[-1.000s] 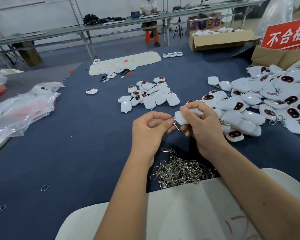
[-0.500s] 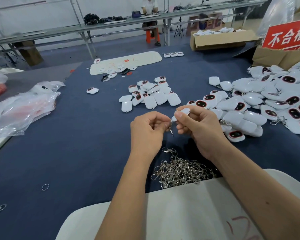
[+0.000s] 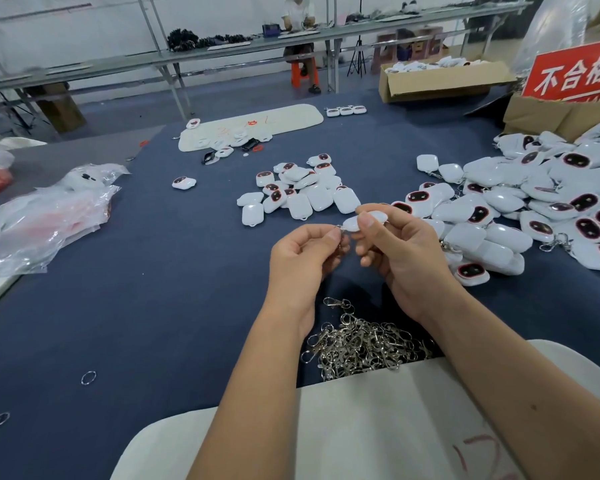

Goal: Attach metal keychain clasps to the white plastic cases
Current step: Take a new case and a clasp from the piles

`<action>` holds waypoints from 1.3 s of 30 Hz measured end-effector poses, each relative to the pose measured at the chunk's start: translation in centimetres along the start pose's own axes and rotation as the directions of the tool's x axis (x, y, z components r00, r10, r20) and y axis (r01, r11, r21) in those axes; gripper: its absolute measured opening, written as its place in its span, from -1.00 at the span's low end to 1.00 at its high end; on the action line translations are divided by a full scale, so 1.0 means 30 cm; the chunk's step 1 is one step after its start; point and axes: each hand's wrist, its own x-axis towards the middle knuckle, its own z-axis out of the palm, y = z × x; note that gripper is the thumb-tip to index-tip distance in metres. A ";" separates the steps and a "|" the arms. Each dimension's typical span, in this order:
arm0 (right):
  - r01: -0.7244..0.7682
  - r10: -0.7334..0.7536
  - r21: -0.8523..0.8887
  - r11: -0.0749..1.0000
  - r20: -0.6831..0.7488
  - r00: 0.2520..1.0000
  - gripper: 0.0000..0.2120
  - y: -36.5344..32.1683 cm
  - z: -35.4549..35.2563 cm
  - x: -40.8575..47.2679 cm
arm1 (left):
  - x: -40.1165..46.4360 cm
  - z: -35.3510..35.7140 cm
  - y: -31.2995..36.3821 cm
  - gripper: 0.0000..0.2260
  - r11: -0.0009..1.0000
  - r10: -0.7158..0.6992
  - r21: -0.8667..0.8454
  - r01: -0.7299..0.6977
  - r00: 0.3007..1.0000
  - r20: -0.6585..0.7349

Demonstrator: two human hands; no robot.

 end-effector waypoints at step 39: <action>0.049 -0.041 -0.102 0.994 0.079 0.996 -0.56 0.003 0.000 -0.012 | 0.003 0.008 0.014 -0.76 0.995 0.079 -0.053 -0.082 0.995 -0.056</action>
